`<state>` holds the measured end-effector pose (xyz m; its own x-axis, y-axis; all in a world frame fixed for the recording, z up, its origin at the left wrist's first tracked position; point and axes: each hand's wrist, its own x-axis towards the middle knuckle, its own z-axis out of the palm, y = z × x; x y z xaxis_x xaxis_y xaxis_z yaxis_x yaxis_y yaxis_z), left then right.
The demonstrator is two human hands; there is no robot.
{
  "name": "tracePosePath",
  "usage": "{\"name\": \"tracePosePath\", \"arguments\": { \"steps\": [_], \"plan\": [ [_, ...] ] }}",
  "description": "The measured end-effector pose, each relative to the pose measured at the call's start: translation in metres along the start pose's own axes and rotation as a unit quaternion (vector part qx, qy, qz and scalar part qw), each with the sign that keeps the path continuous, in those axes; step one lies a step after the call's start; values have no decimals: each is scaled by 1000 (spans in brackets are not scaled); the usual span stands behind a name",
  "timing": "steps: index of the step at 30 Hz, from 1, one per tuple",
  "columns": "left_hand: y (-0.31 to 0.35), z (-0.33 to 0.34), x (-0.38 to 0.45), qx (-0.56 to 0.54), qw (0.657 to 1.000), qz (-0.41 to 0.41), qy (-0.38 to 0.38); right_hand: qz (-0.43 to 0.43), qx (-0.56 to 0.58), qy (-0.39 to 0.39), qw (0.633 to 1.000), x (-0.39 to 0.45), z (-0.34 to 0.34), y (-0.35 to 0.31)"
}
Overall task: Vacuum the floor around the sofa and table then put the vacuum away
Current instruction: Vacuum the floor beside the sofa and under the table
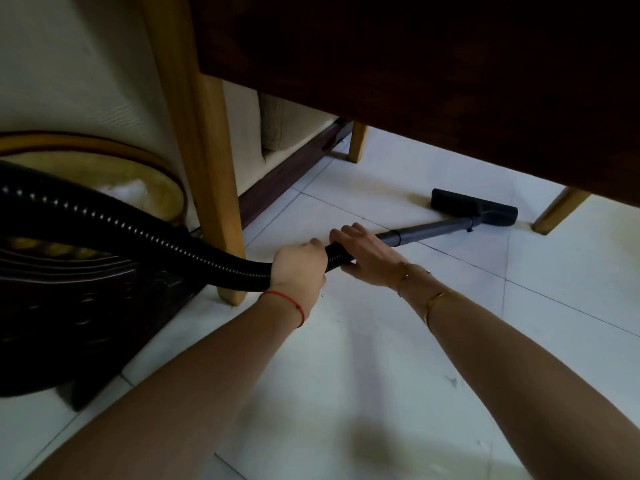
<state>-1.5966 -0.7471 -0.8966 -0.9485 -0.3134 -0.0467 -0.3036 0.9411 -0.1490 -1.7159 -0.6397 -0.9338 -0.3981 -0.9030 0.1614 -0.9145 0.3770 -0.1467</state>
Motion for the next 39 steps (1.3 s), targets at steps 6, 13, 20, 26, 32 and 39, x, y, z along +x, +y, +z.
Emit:
{"name": "tracePosePath", "arguments": {
  "steps": [6, 13, 20, 26, 32, 39],
  "plan": [
    [-26, -9, -16, 1, 1000, -6, 7, -19, 13, 29, 999, 11, 5, -24],
    [-68, -24, -76, 40, 999, 2, 36, -64, 80, 61, 993, 12, 0, -91],
    [-116, -44, -141, 89, 996, -8, 31, -99, 117, 78, 985, 15, -9, -170],
    [-153, -55, -184, 105, 994, -27, 28, -109, 149, 99, 978, 20, -14, -227],
    [-182, -61, -217, 112, 992, -33, 47, -128, 164, 103, 973, 24, -18, -268],
    [-189, -62, -229, 109, 993, -32, 30, -139, 178, 97, 969, 24, -12, -283]
  ]
}}
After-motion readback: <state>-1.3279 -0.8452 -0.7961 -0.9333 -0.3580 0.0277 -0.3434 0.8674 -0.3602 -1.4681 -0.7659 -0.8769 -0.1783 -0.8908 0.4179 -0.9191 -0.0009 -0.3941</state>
